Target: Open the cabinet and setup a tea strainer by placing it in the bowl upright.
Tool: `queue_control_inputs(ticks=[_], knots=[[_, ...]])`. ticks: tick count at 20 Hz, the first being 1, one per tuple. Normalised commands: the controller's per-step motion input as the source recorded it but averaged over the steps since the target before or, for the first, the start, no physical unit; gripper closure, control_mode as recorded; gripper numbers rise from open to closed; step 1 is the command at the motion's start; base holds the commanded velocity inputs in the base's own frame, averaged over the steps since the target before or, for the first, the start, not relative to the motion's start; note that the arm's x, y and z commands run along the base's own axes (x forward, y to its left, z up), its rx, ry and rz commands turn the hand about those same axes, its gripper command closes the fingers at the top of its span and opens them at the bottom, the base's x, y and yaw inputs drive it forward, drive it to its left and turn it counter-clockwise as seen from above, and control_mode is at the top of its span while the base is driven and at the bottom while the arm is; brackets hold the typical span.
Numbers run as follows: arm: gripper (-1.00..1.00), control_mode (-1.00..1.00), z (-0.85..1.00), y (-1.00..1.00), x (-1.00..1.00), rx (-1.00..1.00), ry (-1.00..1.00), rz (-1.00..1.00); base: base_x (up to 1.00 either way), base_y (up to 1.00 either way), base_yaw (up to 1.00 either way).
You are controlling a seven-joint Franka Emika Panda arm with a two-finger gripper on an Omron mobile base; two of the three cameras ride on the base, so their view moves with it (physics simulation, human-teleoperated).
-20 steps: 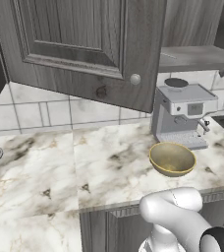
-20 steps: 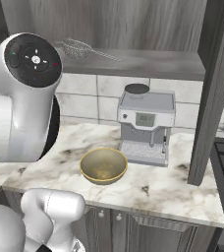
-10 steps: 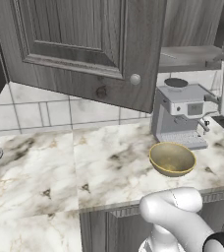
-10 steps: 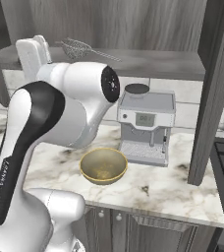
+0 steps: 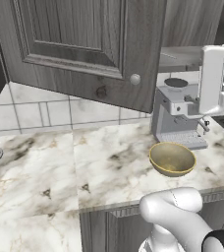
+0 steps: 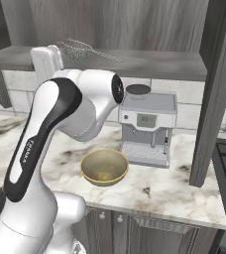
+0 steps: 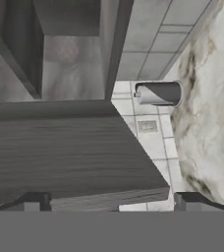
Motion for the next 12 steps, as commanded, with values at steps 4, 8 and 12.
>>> queue_control_inputs(ticks=[4, 8, 12], knots=[[-1.0, -1.0, 0.0, 0.19, 0.45, 0.0, 0.0, 0.03, 0.0, 0.0, 0.0], [-1.0, -1.0, 0.0, 0.39, 0.16, 0.0, -0.03, 0.06, 0.0, 0.0, 0.0], [-1.0, -1.0, 0.0, 0.36, 0.21, 0.0, 0.0, 0.06, 0.0, 0.0, 0.0]])
